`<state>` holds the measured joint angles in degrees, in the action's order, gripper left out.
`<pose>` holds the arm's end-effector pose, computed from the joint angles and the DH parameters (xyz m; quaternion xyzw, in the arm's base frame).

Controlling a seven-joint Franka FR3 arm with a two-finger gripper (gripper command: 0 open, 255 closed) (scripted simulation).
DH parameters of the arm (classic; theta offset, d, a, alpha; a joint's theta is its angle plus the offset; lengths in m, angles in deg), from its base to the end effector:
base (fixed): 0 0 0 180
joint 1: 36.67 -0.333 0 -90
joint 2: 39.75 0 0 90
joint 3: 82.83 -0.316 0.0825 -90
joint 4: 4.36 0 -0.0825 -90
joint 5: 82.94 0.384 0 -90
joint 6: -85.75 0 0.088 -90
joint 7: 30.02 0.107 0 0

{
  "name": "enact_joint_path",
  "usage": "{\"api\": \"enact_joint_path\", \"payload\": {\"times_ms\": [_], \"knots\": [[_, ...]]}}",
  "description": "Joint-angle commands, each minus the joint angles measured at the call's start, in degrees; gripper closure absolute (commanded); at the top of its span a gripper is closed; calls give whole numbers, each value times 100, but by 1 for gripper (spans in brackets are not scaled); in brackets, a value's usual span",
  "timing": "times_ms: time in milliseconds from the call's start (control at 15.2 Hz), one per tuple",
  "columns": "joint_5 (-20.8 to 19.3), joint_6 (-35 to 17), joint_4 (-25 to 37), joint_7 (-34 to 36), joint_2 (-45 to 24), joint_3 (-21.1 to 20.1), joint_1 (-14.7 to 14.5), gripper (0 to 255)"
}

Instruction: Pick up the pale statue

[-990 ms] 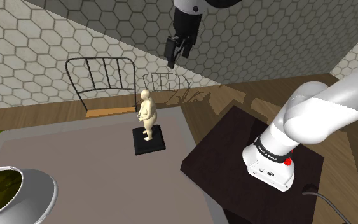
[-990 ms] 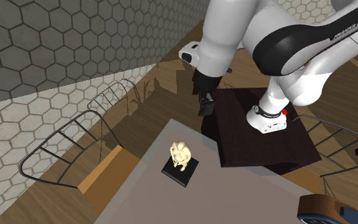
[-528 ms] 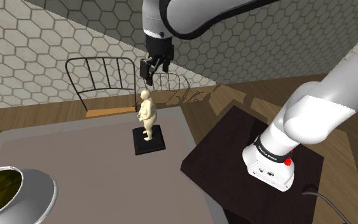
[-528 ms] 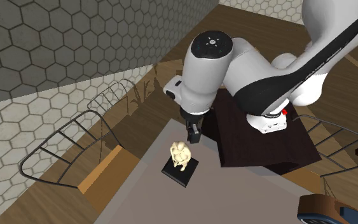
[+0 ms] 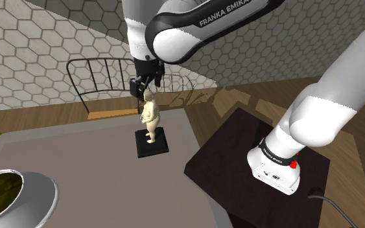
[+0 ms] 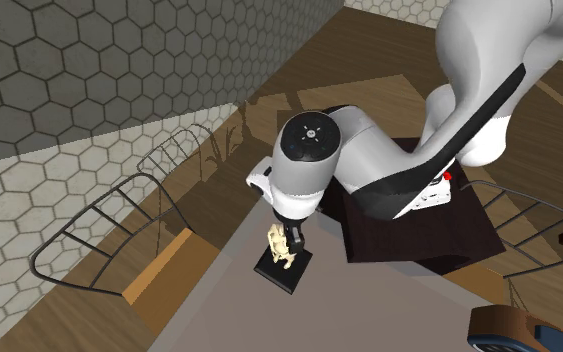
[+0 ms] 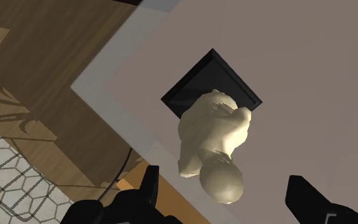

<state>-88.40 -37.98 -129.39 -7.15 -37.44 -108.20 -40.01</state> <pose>0.4641 0.2511 0.4066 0.9958 0.0769 0.0270 0.0407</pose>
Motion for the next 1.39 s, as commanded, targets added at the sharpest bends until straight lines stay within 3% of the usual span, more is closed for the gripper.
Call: {"api": "enact_joint_path", "payload": {"times_ms": [0, 264, 330, 924, 1320], "knots": [[-45, -141, -82, 49, -66, -8, -3, 0], [-116, -330, -181, 113, -171, -13, -4, 0], [-122, -346, -191, 122, -179, -15, -6, 255], [-117, -330, -181, 114, -172, -13, -3, 255], [37, 113, 61, -27, 62, -1, -2, 255]]}}
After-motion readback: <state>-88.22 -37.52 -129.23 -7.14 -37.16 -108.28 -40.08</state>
